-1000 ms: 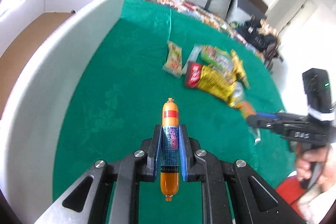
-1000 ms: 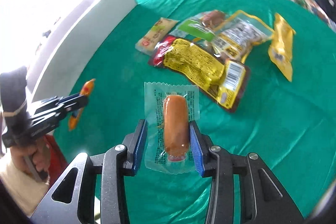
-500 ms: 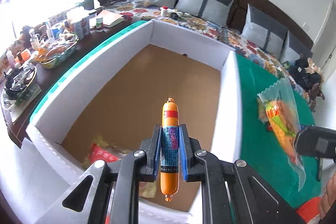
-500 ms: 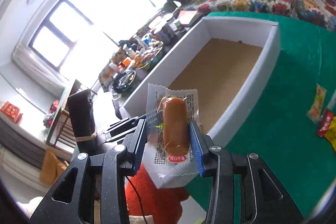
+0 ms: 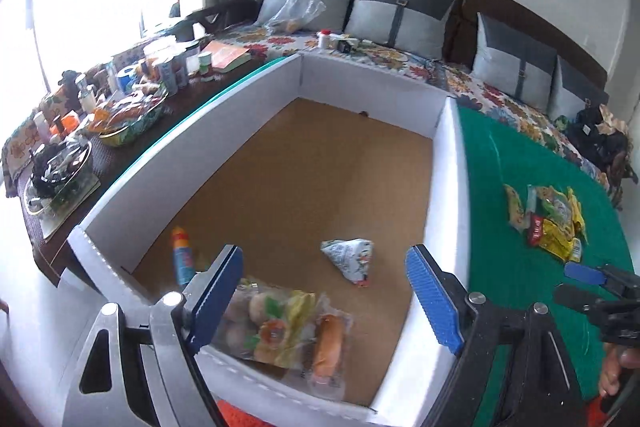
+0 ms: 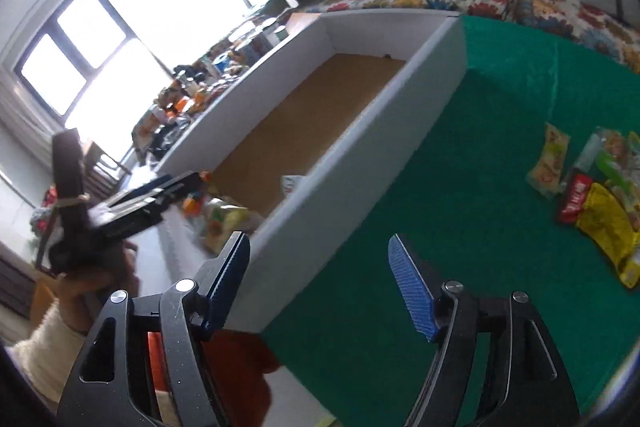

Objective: Organize snacks

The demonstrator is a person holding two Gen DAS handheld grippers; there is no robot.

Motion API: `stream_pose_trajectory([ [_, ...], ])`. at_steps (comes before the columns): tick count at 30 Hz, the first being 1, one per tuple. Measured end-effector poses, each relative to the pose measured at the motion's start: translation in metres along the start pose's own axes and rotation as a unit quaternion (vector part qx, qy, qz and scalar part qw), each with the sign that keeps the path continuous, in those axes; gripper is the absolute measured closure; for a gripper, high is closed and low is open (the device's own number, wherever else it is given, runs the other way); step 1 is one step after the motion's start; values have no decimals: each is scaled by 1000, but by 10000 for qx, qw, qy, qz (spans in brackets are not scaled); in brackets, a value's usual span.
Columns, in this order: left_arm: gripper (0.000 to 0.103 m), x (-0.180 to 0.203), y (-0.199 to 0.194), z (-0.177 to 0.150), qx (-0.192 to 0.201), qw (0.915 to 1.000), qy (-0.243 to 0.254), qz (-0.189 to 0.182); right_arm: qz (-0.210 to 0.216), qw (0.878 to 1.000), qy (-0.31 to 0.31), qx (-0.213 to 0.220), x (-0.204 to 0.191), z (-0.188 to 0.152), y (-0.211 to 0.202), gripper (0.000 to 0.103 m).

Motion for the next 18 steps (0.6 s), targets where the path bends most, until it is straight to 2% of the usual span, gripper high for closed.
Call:
stream_pose_trajectory([
  [2,15,36,-14,4,105,9992,232,-323,-1004,9949,-115,-12,63,-36,-22,28],
  [4,9,76,-25,0,147,9968,468,-629,-1675,9859,7,50,118,-69,-48,28],
  [6,3,124,-28,-10,90,9928,756,-924,-2141,9762,243,236,158,-97,-74,28],
  [9,3,192,-12,-40,-186,9859,1235,-1115,-2770,9578,420,643,199,-130,-117,28],
  [11,3,226,9,-61,-354,9817,1543,-1056,-3041,9480,604,721,215,-144,-135,28],
  [13,3,251,31,-76,-499,9793,1720,-946,-3096,9433,988,676,234,-143,-141,28],
  [18,3,305,67,-85,-710,9793,1567,-1065,-3305,9297,1372,866,262,-131,-153,27],
])
Point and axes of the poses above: each gripper's, at about its wrist camera, not at the fingertips, and y roughly the way its jaws point, x to its right, z to its top, the point moved 9 cm from there along y, roughly the way its jaws point, and after that the axes turned 14 degrees about z, right-handed, at the moved point
